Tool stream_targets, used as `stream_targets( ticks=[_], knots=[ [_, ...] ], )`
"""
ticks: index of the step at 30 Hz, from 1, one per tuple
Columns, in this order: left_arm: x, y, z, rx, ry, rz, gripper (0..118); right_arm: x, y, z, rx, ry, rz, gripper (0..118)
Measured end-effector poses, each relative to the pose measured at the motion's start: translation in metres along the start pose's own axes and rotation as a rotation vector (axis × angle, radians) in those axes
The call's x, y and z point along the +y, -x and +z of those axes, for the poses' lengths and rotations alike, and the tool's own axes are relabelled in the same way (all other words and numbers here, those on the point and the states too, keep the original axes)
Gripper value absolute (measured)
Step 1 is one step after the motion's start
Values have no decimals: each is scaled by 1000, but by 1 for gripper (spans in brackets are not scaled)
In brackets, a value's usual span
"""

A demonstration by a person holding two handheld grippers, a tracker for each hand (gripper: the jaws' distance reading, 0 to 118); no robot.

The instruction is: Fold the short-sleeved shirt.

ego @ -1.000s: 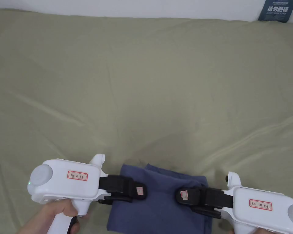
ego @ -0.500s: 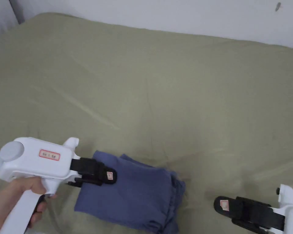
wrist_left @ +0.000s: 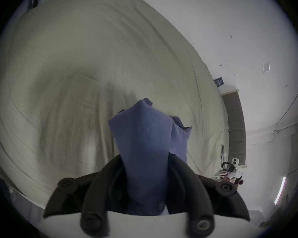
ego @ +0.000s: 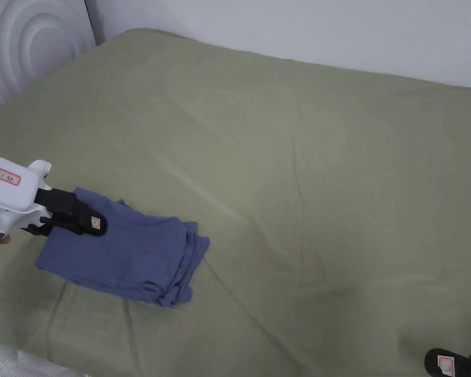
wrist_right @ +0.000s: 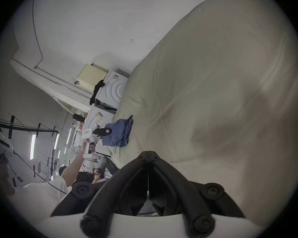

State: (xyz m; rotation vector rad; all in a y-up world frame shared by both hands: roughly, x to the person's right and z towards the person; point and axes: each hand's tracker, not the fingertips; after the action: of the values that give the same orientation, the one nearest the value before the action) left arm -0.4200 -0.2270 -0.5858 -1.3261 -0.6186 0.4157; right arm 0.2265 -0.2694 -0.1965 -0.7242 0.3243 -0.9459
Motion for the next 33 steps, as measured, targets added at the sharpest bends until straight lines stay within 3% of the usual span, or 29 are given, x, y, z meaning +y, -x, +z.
stream_targets(
  ticks=[1,2,3,6,7,8,9,10,11,14,18,23,24,27,30,33],
  knots=[
    [2,-2,0,11,17,-6,67,1,0,1,1,1,-1,3],
    [3,-4,0,25,18,-7,105,1,0,1,3,3,-1,3],
    [4,-5,2,37,18,-16,118,1,2,2,3,4,4,3],
    [1,-8,18,111,-34,-52,118,0,1,10,3,8,24,3],
    [0,-10,26,111,-65,-60,117,0,2,13,6,6,28,3],
    [-8,-15,34,123,-84,-55,97,1,2,16,10,1,31,3],
    [-10,-17,41,123,-79,-42,67,1,6,19,12,-6,34,3],
    [-15,-21,51,144,-113,-23,27,1,6,23,14,-14,37,3],
    [-20,-28,62,186,-163,-62,3,2,8,27,17,-22,39,3],
    [-36,-52,84,328,-264,-133,3,3,11,44,31,-45,63,3],
    [-63,-93,93,194,-297,-154,3,1,29,68,38,-88,115,3],
    [-107,-180,63,-3,-390,-183,3,2,62,99,-82,-230,226,3],
    [-120,-202,53,-31,-419,-195,3,2,70,105,-124,-265,252,3],
    [-160,-274,24,-137,-475,-244,3,-1,106,119,-372,-390,407,3],
    [-207,-345,-4,-1,-646,-387,3,-7,142,125,-601,-517,564,3],
    [-243,-390,-27,160,-844,-515,3,-10,155,132,-715,-650,664,3]
  ],
)
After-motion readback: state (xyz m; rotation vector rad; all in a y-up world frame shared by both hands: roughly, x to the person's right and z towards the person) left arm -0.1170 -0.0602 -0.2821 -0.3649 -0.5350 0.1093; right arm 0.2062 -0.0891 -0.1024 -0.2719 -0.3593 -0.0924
